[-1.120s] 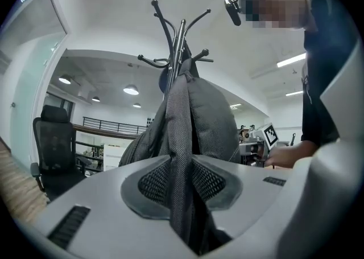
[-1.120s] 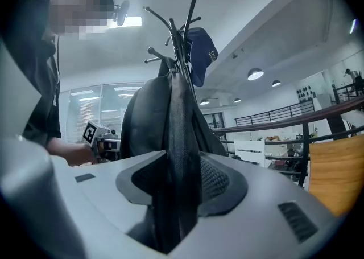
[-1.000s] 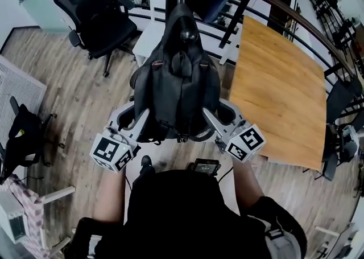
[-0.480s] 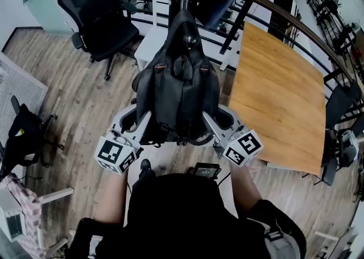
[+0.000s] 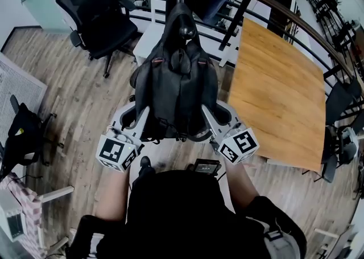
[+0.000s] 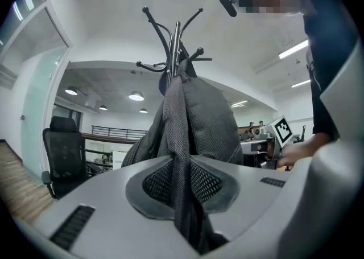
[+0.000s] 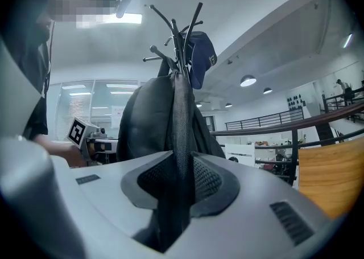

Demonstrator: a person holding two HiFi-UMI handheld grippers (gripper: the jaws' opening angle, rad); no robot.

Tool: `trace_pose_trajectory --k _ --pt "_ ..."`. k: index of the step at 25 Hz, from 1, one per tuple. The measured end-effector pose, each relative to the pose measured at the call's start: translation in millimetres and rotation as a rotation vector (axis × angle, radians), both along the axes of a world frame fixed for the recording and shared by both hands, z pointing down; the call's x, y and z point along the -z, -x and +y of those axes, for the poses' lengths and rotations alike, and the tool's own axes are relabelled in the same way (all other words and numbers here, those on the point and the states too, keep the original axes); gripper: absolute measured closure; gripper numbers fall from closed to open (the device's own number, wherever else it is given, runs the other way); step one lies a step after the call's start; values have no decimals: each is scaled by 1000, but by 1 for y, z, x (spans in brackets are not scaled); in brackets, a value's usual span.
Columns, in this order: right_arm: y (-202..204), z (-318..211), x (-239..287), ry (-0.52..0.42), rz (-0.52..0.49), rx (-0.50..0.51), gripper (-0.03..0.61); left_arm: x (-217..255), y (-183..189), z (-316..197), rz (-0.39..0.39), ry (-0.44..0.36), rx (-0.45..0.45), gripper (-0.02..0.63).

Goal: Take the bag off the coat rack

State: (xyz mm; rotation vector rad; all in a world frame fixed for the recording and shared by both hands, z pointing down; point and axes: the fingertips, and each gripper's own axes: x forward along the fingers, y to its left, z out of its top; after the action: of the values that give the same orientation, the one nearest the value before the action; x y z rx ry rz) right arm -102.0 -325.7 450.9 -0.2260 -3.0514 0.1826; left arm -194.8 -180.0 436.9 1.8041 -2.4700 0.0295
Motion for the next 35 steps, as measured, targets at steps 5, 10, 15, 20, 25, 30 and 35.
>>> trace_pose_trajectory --k 5,10,15,20,25,30,35 --pt "0 -2 3 63 -44 -33 511 1 -1 1 -31 -17 10 557" --pt "-2 4 14 40 -69 -16 526 11 -3 6 -23 -75 -9 565" --pt "-14 10 41 51 -138 -27 529 34 -9 9 -42 -116 -12 569" --pt "-23 18 73 39 -209 -19 531 60 -16 14 -61 -149 -14 571" --pt "-33 22 103 29 -274 -7 532 87 -27 18 -63 -199 -18 572" --pt "-40 23 129 21 -333 11 532 113 -35 23 -89 -232 -12 572" --pt "-53 29 149 27 -376 44 532 138 -50 32 -138 -244 23 574"
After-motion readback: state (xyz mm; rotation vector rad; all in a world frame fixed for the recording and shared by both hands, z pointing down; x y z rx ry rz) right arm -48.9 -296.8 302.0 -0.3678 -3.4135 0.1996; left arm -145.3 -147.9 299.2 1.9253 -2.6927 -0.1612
